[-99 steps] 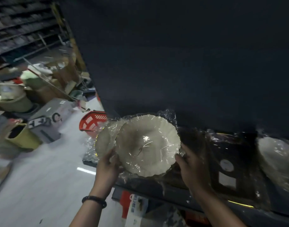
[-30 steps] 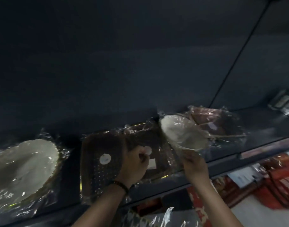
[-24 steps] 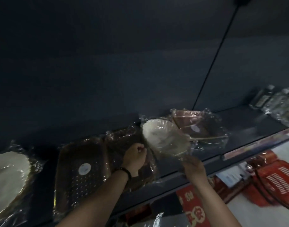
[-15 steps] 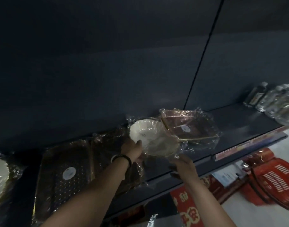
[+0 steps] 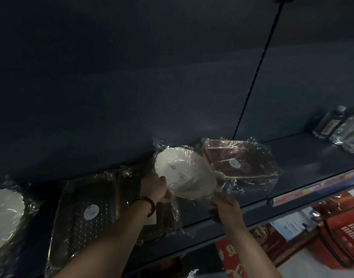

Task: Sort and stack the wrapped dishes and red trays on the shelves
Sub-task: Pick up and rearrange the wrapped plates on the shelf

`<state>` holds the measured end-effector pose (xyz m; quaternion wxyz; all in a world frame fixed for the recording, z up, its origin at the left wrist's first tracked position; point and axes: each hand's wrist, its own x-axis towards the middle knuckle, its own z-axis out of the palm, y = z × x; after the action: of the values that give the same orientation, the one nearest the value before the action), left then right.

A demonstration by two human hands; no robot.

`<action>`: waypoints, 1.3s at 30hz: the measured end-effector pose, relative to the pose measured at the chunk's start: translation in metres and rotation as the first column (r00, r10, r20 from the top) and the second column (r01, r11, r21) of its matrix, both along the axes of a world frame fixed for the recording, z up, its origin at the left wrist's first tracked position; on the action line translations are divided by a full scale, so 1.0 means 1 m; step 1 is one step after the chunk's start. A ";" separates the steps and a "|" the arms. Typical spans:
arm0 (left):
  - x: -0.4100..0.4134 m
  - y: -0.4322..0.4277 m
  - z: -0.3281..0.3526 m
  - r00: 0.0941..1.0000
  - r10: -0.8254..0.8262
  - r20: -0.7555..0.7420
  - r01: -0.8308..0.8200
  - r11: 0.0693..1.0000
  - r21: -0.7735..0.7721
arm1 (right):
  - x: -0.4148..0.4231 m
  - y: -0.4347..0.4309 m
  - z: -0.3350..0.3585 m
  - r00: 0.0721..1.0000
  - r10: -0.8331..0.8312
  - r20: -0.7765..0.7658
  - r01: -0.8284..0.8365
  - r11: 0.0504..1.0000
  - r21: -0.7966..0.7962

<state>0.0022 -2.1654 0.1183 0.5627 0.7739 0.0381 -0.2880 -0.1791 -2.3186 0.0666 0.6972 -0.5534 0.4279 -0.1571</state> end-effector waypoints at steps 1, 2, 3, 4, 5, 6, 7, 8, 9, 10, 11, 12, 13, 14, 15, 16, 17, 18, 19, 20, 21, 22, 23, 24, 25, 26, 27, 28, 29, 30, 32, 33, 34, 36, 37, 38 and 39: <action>-0.003 0.008 0.003 1.000 0.017 0.016 -0.017 1.000 -0.004 | 0.001 0.003 -0.002 1.000 -0.015 0.004 0.015 0.999 -0.041; -0.004 0.018 0.004 0.998 0.042 0.040 -0.043 0.999 0.004 | 0.002 0.007 -0.003 0.999 -0.035 0.007 0.035 0.996 -0.079; -0.006 0.029 0.005 0.994 0.062 0.085 -0.066 0.997 0.037 | 0.003 0.011 -0.001 0.999 -0.047 0.023 0.049 0.992 -0.114; -0.007 0.041 0.005 0.988 0.079 0.130 -0.089 0.994 0.069 | 0.005 0.016 0.001 0.998 -0.048 0.045 0.054 0.989 -0.136; -0.006 0.054 0.002 0.983 0.084 0.164 -0.100 0.991 0.086 | 0.009 0.019 0.001 0.997 -0.030 0.068 0.040 0.988 -0.149; -0.007 0.066 0.001 0.981 0.092 0.171 -0.108 0.990 0.089 | 0.014 0.022 0.003 0.997 -0.005 0.078 0.017 0.988 -0.152; -0.010 0.079 0.003 0.982 0.106 0.158 -0.118 0.990 0.070 | 0.021 0.026 0.005 0.996 0.023 0.081 -0.010 0.988 -0.151; -0.012 0.093 0.003 0.981 0.110 0.160 -0.121 0.991 0.062 | 0.028 0.030 0.007 0.994 0.047 0.094 -0.033 0.989 -0.145; -0.013 0.105 0.004 0.977 0.116 0.180 -0.129 0.990 0.058 | 0.035 0.036 0.008 0.992 0.071 0.103 -0.056 0.988 -0.143; -0.015 0.118 0.005 0.968 0.119 0.220 -0.137 0.988 0.068 | 0.042 0.043 0.009 0.989 0.089 0.117 -0.074 0.989 -0.131; -0.016 0.132 0.006 0.956 0.127 0.263 -0.153 0.985 0.081 | 0.049 0.051 0.009 0.987 0.104 0.127 -0.089 0.989 -0.114; -0.017 0.146 0.009 0.943 0.150 0.297 -0.183 0.979 0.086 | 0.055 0.060 0.011 0.985 0.107 0.139 -0.096 0.992 -0.084; -0.018 0.159 0.011 0.932 0.170 0.319 -0.207 0.974 0.087 | 0.062 0.070 0.014 0.982 0.113 0.149 -0.106 0.993 -0.056; -0.018 0.174 0.011 0.925 0.187 0.332 -0.223 0.972 0.073 | 0.069 0.082 0.016 0.982 0.112 0.152 -0.109 0.994 -0.028; -0.017 0.190 0.010 0.922 0.205 0.329 -0.238 0.969 0.062 | 0.076 0.093 0.016 0.980 0.134 0.147 -0.132 0.991 -0.018; -0.017 0.206 0.009 0.919 0.224 0.324 -0.250 0.968 0.040 | 0.083 0.105 0.017 0.976 0.162 0.146 -0.162 0.987 -0.009; -0.017 0.221 0.009 0.919 0.230 0.320 -0.256 0.966 0.039 | 0.090 0.117 0.018 0.968 0.192 0.159 -0.195 0.981 0.000; -0.018 0.237 0.008 0.914 0.249 0.321 -0.268 0.963 0.018 | 0.098 0.130 0.020 0.962 0.211 0.174 -0.216 0.976 0.007; -0.018 0.253 0.010 0.916 0.260 0.306 -0.278 0.960 0.015 | 0.106 0.143 0.022 0.957 0.223 0.183 -0.228 0.974 0.006; -0.018 0.269 0.011 0.915 0.273 0.297 -0.286 0.958 -0.001 | 0.114 0.156 0.026 0.954 0.235 0.185 -0.239 0.971 0.001; -0.017 0.285 0.013 0.912 0.287 0.292 -0.297 0.955 -0.009 | 0.122 0.169 0.029 0.948 0.261 0.180 -0.263 0.965 -0.017; -0.017 0.299 0.015 0.904 0.309 0.296 -0.311 0.950 -0.039 | 0.130 0.182 0.034 0.939 0.295 0.176 -0.293 0.955 -0.036; -0.015 0.314 0.016 0.897 0.338 0.284 -0.336 0.940 -0.058 | 0.138 0.196 0.039 0.927 0.331 0.175 -0.326 0.944 -0.061; -0.014 0.330 0.017 0.888 0.361 0.285 -0.359 0.931 -0.062 | 0.146 0.211 0.043 0.915 0.363 0.177 -0.352 0.932 -0.090; -0.014 0.347 0.020 0.877 0.372 0.305 -0.374 0.926 -0.056 | 0.154 0.226 0.045 0.902 0.396 0.172 -0.377 0.917 -0.132; -0.012 0.364 0.018 0.859 0.387 0.334 -0.395 0.917 -0.048 | 0.162 0.243 0.047 0.890 0.424 0.167 -0.397 0.902 -0.172; -0.012 0.381 0.020 0.843 0.406 0.353 -0.420 0.907 -0.041 | 0.169 0.259 0.048 0.880 0.447 0.164 -0.414 0.888 -0.200; -0.010 0.399 0.018 0.830 0.423 0.364 -0.441 0.897 -0.036 | 0.176 0.277 0.049 0.870 0.464 0.169 -0.427 0.878 -0.217; -0.008 0.417 0.015 0.819 0.453 0.352 -0.476 0.879 -0.023 | 0.183 0.294 0.048 0.862 0.478 0.169 -0.439 0.870 -0.224; -0.007 0.431 0.013 0.796 0.496 0.346 -0.521 0.853 -0.026 | 0.189 0.311 0.047 0.856 0.490 0.165 -0.453 0.865 -0.218; -0.001 0.459 0.008 0.735 0.577 0.356 -0.616 0.788 -0.005 | 0.200 0.345 0.045 0.846 0.513 0.145 -0.476 0.849 -0.231; 0.002 0.472 0.009 0.714 0.599 0.363 -0.647 0.763 0.013 | 0.205 0.360 0.044 0.842 0.524 0.126 -0.484 0.839 -0.251; 0.005 0.485 0.007 0.699 0.613 0.368 -0.665 0.747 0.021 | 0.212 0.375 0.042 0.840 0.531 0.115 -0.488 0.830 -0.270; 0.015 0.510 0.002 0.690 0.644 0.329 -0.690 0.723 0.030 | 0.225 0.402 0.041 0.830 0.551 0.087 -0.507 0.811 -0.291; 0.019 0.522 0.000 0.690 0.656 0.306 -0.696 0.717 0.034 | 0.231 0.414 0.040 0.823 0.563 0.074 -0.521 0.801 -0.295; 0.025 0.535 -0.006 0.685 0.665 0.298 -0.703 0.711 0.030 | 0.237 0.425 0.040 0.813 0.579 0.064 -0.536 0.787 -0.307; 0.031 0.548 -0.019 0.679 0.674 0.292 -0.711 0.703 0.031 | 0.242 0.435 0.038 0.802 0.596 0.039 -0.553 0.764 -0.332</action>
<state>0.0335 -1.6176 0.0994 0.5730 0.7700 0.2754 0.0537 0.0633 -1.8840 0.1048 0.6465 -0.7456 0.1571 -0.0386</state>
